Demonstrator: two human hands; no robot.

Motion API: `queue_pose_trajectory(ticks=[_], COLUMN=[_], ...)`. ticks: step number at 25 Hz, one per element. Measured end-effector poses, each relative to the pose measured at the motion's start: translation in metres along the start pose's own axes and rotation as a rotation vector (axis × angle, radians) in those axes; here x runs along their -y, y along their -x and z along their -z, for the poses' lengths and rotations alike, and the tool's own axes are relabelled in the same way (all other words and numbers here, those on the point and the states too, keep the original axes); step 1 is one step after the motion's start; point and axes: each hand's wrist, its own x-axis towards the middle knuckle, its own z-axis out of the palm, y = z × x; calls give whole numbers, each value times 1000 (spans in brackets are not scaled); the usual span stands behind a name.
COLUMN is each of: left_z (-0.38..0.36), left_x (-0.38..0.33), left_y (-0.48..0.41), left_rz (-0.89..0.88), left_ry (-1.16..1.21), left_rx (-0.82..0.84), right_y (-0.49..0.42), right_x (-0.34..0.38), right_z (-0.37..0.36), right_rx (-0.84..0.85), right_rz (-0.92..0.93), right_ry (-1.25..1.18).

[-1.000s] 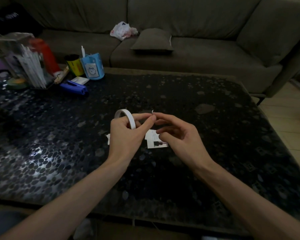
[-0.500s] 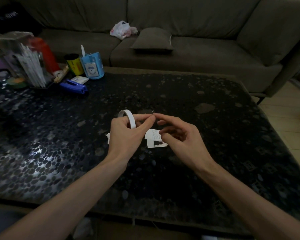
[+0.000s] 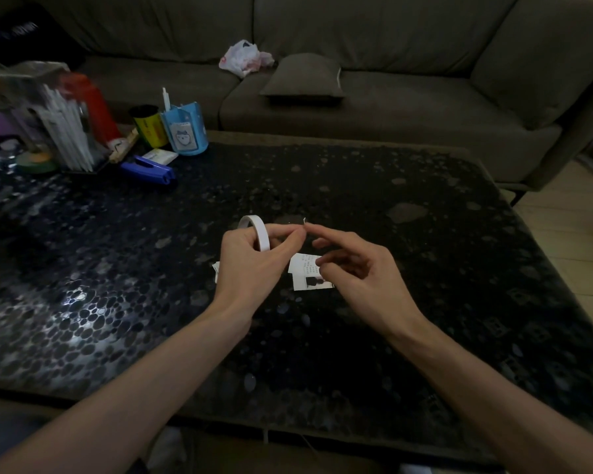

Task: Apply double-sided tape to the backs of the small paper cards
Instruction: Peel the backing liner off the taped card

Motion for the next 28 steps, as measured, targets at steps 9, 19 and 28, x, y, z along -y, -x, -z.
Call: queue_pose_trajectory(ticks=[9,19,28], left_z=[1,1,3], left_x=[1,2,2], left_y=[-2,-3,-5], left_rz=[2,-8,-1], left_ry=[10,-5,-22], left_rx=[28,24,31], right_y=[1,1,2], right_x=[2,2,5], right_z=[1,1,1], right_rx=[-10,-10,-11], right_rz=[3,13,5], right_ry=[-8,-33,-38])
